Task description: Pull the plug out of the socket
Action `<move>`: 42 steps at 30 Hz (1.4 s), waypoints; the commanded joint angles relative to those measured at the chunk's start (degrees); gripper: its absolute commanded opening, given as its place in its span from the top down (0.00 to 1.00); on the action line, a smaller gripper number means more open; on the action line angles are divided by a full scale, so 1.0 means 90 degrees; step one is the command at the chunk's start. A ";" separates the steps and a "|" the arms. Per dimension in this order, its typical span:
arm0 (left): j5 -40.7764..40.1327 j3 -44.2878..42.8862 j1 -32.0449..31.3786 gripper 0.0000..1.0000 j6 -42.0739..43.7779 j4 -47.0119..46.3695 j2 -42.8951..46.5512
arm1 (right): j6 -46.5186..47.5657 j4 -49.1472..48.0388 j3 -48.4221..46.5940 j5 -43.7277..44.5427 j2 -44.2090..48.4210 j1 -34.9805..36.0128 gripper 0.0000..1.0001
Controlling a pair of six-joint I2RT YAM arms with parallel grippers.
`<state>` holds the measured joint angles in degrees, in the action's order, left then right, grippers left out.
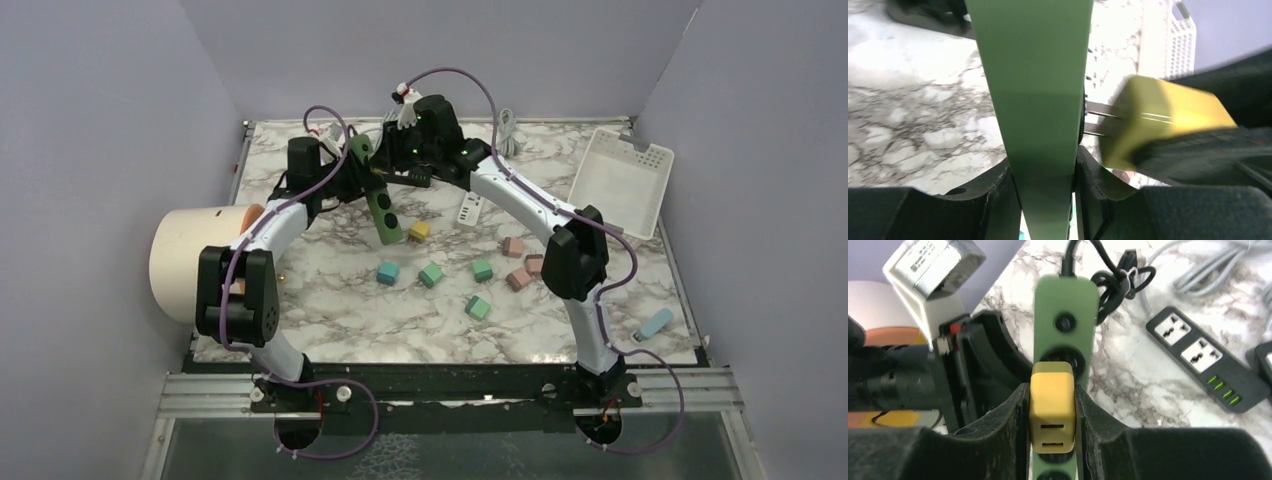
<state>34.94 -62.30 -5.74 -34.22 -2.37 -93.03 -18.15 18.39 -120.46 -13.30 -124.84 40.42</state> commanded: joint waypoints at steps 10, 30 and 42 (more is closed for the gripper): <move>-0.1334 -0.0473 0.0462 1.00 -0.0423 -0.0520 -0.0263 | 0.0582 0.0986 0.0017 0.0104 0.0637 0.0067 0.99; -0.2253 -0.2595 0.1083 1.00 -0.0275 0.0270 -0.2967 | 0.1229 0.1326 0.0955 -0.3280 -0.1006 -0.0585 0.91; -0.2334 -0.3163 0.1129 0.21 0.0299 0.1142 -0.3061 | 0.1483 0.1485 0.0826 -0.2843 -0.1437 -0.0484 0.56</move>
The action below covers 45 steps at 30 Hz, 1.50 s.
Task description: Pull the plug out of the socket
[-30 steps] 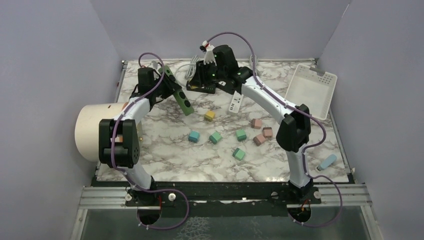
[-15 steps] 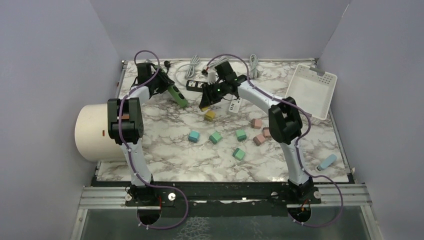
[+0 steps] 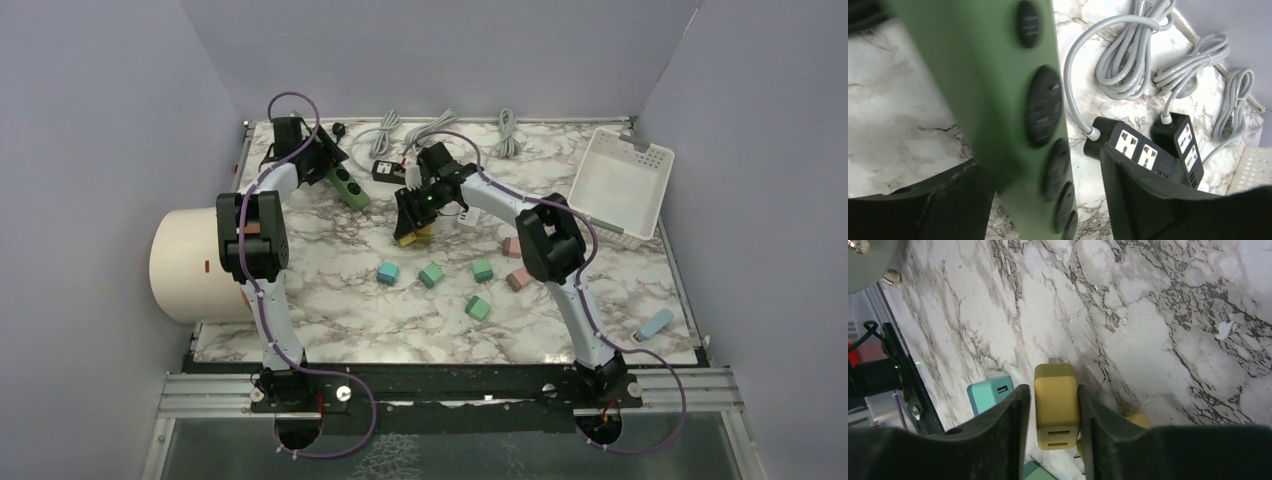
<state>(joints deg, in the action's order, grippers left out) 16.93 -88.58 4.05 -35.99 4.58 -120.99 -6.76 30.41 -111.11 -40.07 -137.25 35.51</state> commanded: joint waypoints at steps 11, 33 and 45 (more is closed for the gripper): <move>-0.1619 -0.0996 0.0040 0.01 0.1138 0.1911 0.0106 | 0.0233 0.0188 -0.0592 0.1023 0.0588 0.0078 0.42; -0.0947 -0.0166 -0.0749 0.01 0.1755 0.1797 0.2312 | -0.0258 -0.2192 0.2575 0.4280 0.4241 0.0025 0.00; -0.0448 0.3209 -0.1292 0.01 0.3079 -0.1314 0.5557 | -0.1142 -0.2442 0.4699 0.5763 0.6281 0.0029 0.00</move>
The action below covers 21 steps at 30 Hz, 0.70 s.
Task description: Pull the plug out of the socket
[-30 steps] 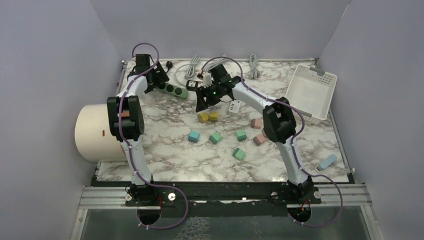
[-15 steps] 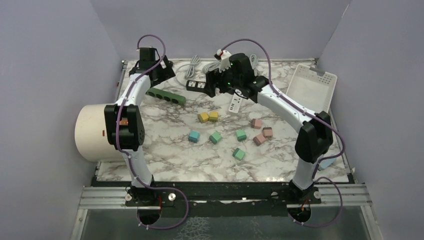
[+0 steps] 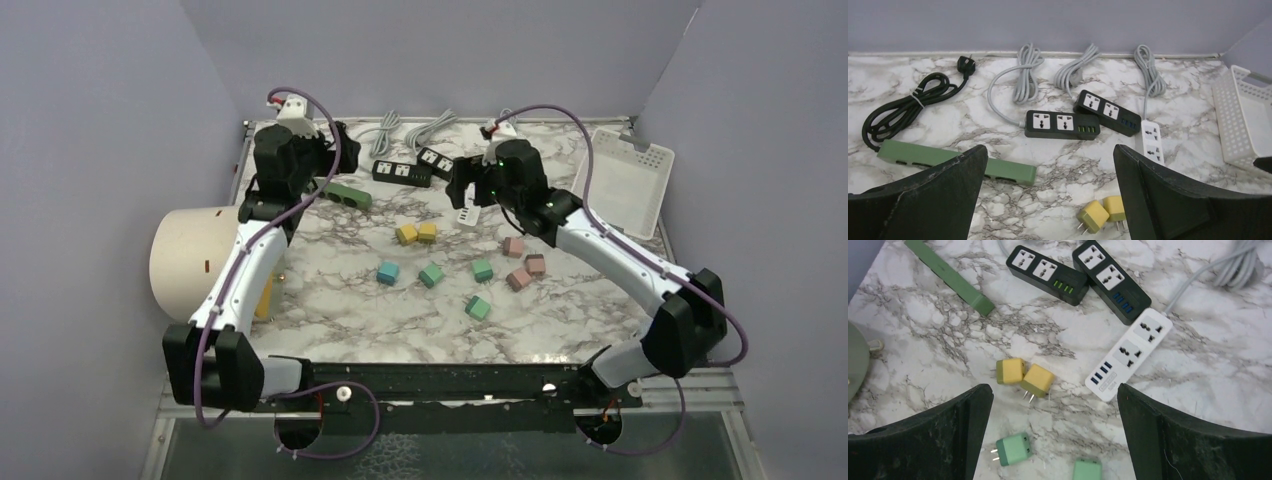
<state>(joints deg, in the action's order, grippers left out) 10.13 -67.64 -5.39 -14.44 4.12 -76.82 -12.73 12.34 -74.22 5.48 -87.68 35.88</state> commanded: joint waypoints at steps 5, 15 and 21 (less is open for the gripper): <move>0.0616 0.2291 -0.0356 0.01 0.0959 -0.2384 0.1613 | -0.0456 -0.0950 0.1757 0.1375 0.1719 -0.0021 0.00; 0.1019 0.3473 -0.0368 0.01 0.1482 -0.3669 0.2499 | -0.0237 -0.1387 0.2732 0.1855 0.2593 -0.0019 0.00; 0.0896 0.3659 -0.0363 0.01 0.1575 -0.3710 0.2660 | -0.0064 -0.1357 0.2756 0.1954 0.2487 -0.0012 0.00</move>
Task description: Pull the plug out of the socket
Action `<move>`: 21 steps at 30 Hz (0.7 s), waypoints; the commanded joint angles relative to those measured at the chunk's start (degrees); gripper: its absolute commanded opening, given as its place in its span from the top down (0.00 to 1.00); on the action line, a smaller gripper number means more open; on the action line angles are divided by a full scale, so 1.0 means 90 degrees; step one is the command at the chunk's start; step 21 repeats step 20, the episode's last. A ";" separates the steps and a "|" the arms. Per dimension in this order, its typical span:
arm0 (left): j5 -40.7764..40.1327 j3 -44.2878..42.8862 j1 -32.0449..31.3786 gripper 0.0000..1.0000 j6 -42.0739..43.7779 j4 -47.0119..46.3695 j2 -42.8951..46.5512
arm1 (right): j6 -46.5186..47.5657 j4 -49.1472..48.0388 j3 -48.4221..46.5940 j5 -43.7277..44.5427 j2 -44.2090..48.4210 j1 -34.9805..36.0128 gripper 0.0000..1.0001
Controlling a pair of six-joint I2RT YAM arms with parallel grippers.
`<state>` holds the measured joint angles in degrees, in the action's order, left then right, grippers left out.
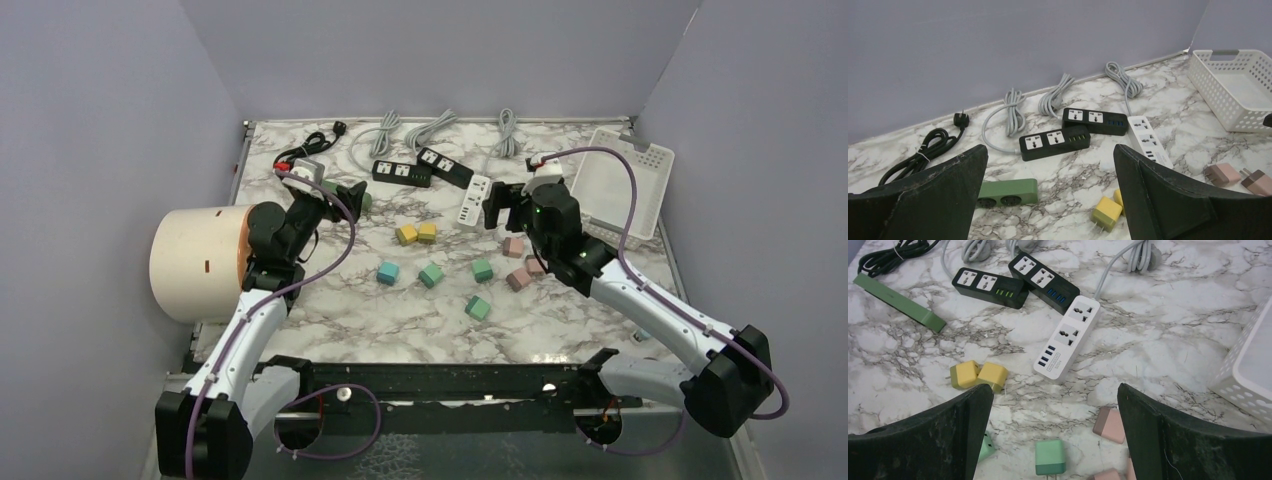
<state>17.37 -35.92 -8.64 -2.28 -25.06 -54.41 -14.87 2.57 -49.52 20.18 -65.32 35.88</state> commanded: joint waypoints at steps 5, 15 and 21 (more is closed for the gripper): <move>-0.0100 0.0217 -0.0005 0.01 0.0328 -0.0565 0.0267 | 0.0163 -0.0252 -0.0089 0.0577 -0.0093 -0.0012 0.00; -0.0198 0.0271 -0.0006 0.01 0.0259 -0.0685 0.0275 | 0.0391 -0.0287 -0.0128 0.0289 -0.0181 -0.0017 0.00; -0.0287 0.0272 -0.0006 0.01 0.0278 -0.0683 0.0396 | 0.0276 -0.0496 0.0025 0.0471 -0.0024 -0.0012 0.00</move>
